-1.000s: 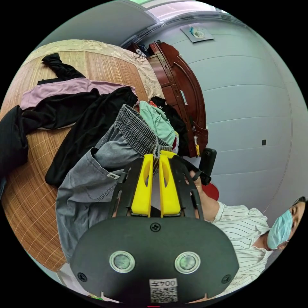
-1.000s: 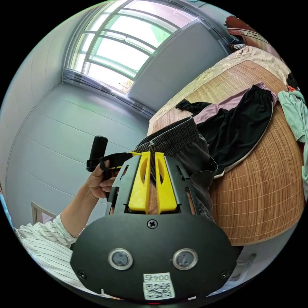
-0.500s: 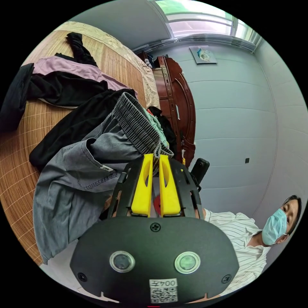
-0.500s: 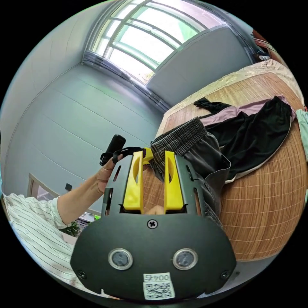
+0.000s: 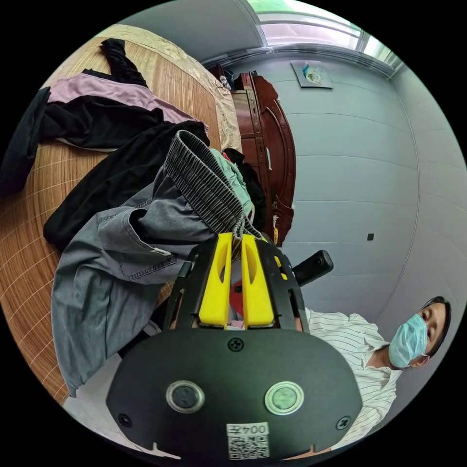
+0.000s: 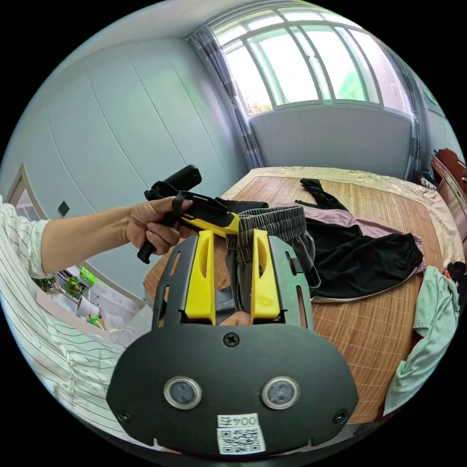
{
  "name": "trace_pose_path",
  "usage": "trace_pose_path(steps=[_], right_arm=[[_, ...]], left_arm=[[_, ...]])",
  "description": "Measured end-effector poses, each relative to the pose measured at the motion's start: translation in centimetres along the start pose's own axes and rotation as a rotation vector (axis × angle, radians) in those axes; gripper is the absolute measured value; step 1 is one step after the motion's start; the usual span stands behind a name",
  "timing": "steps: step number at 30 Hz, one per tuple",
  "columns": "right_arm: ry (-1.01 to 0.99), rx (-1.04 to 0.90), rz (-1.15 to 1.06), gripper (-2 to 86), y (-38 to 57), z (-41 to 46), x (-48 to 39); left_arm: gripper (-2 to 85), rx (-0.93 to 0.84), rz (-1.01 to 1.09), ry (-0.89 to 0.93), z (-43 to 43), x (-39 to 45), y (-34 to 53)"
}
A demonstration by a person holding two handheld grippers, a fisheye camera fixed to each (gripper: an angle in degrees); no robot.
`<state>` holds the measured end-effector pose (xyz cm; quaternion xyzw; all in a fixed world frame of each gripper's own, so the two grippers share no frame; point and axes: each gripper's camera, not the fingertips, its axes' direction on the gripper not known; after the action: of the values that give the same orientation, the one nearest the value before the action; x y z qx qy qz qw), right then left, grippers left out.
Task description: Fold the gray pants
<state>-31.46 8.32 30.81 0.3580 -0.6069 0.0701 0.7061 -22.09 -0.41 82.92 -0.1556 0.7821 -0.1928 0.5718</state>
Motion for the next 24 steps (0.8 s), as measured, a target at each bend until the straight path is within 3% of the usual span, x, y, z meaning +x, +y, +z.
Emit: trace_pose_path(steps=[8, 13, 24], right_arm=[[0.447, -0.046, -0.163, 12.3, 2.9, 5.1, -8.9], [0.515, -0.030, -0.099, 10.6, 4.6, 7.0, -10.7], [0.725, -0.080, -0.347, 8.5, 7.5, 9.9, -14.6]], left_arm=[[2.4, 0.148, -0.130, -0.078, 2.2, -0.7, 0.5], [2.5, 0.171, -0.122, -0.145, 3.8, -1.0, 0.7], [2.5, 0.123, -0.174, -0.058, 7.0, -3.7, 1.1]])
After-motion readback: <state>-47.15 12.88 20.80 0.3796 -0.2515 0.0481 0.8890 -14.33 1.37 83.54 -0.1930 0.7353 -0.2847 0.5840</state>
